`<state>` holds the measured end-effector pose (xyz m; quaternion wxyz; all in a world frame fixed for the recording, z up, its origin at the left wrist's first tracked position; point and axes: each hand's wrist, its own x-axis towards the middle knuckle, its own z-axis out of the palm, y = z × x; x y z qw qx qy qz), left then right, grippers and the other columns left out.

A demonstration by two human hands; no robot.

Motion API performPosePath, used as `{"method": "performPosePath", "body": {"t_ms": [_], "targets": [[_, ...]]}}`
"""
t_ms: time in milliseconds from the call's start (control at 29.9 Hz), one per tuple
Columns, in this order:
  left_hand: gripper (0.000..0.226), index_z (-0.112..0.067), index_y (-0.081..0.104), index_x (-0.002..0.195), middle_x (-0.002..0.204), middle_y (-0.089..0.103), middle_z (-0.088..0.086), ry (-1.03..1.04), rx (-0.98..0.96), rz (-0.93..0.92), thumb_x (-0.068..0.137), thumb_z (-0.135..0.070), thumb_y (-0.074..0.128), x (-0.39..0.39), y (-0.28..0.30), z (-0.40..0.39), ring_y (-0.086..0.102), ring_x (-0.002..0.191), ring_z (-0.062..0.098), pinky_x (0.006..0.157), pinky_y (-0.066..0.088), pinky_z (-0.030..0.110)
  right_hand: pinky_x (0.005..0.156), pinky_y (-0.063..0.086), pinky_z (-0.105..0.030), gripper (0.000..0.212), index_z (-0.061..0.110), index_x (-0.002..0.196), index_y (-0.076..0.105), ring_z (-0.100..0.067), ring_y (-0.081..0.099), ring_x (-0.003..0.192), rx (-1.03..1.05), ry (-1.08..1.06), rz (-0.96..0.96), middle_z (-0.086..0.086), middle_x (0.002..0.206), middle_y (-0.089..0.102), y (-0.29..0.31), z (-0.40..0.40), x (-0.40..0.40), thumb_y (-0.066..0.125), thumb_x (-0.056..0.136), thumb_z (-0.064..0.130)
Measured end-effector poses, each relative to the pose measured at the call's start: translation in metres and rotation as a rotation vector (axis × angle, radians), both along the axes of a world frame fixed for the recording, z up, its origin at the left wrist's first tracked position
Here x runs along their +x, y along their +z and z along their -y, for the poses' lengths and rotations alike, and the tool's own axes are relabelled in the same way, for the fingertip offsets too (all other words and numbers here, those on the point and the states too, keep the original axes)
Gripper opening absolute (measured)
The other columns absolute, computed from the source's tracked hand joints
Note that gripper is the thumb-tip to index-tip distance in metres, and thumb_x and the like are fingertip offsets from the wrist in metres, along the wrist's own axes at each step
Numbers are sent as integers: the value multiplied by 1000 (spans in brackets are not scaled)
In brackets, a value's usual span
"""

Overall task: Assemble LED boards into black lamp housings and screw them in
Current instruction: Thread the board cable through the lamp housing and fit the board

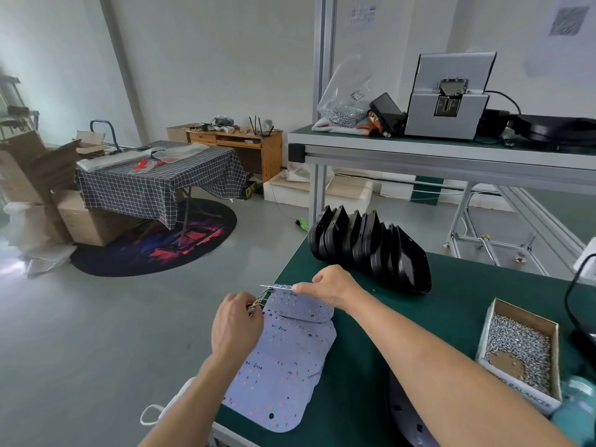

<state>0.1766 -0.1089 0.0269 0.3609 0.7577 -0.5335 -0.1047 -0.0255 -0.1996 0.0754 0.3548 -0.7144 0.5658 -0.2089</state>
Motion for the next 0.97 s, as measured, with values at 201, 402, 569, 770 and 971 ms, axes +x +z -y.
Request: {"method": "performPosePath", "body": {"t_ms": [201, 402, 569, 770, 971], "targets": [[37, -12, 63, 139, 142, 62, 12, -103, 307, -109, 104, -17, 51, 34, -1, 17, 55, 132, 31, 105, 44, 33, 60, 24, -42, 69, 21, 51, 32, -22, 26, 50, 23, 4, 2, -1, 53, 28, 3, -1, -2, 83, 73, 61], [38, -23, 61, 141, 139, 65, 2, -232, 341, -103, 106, -22, 49, 50, -12, -3, 60, 125, 24, 101, 46, 31, 88, 51, -40, 64, 5, 106, 68, -32, 62, 108, -237, 105, -344, -9, 111, 67, -19, -14, -4, 72, 83, 64], [43, -30, 56, 146, 142, 62, -3, -351, 323, -38, 106, -19, 46, 47, -11, -5, 61, 121, 21, 93, 46, 31, 99, 43, -41, 76, 11, 116, 63, -30, 52, 113, -320, 240, -535, -7, 116, 62, -35, -19, 1, 59, 85, 80], [44, -27, 58, 146, 117, 71, 5, -326, 288, 15, 104, -17, 48, 45, -13, -1, 63, 82, 16, 78, 51, 31, 97, 43, -41, 79, 12, 114, 60, -30, 48, 116, -280, 287, -583, -9, 118, 60, -36, -20, 5, 64, 79, 83], [44, -22, 56, 148, 134, 65, 9, -360, 258, 70, 106, -14, 47, 42, -16, -2, 61, 117, 30, 96, 47, 34, 101, 46, -39, 77, 11, 136, 60, -31, 56, 123, -255, 142, -416, -8, 131, 65, -27, -17, 8, 71, 82, 64]]}}
